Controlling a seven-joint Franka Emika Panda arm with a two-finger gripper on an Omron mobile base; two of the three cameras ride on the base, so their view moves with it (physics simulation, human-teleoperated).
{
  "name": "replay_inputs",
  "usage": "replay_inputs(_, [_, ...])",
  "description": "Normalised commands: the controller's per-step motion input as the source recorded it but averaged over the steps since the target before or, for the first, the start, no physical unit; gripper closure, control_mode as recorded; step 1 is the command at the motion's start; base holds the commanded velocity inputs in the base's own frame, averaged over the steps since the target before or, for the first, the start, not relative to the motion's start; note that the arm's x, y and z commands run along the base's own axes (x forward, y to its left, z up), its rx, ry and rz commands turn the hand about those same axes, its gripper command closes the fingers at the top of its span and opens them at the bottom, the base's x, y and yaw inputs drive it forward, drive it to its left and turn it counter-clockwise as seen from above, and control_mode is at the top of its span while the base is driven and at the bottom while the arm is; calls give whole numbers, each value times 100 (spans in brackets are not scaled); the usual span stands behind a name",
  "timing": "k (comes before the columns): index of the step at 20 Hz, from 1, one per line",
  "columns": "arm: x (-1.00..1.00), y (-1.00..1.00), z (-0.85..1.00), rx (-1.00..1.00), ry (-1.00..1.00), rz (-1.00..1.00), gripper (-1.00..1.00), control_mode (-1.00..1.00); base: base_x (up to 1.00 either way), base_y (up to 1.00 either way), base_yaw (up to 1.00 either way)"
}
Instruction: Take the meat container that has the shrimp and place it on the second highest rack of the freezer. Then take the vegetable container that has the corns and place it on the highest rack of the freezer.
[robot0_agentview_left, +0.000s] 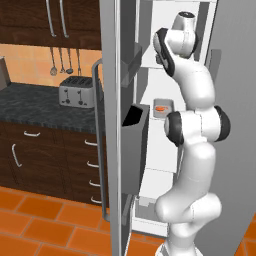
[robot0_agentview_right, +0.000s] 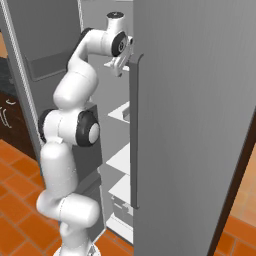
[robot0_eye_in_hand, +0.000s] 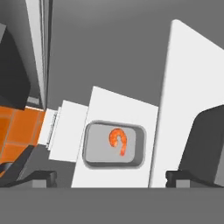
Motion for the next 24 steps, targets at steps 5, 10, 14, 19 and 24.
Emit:
replay_inputs(5, [-56,10,-16,-3,-30,0,-100,-100,0,0,0])
replay_inputs(10, [-94,3,0,0,-31,1,-100,-100,0,0,0])
replay_inputs(14, [-100,0,26,0,-16,1,-100,-100,0,0,0])
replay_inputs(19, [-100,0,28,0,-1,0,-100,-100,0,0,0])
replay_inputs(24, [-100,0,0,0,1,0,-100,-100,0,0,0])
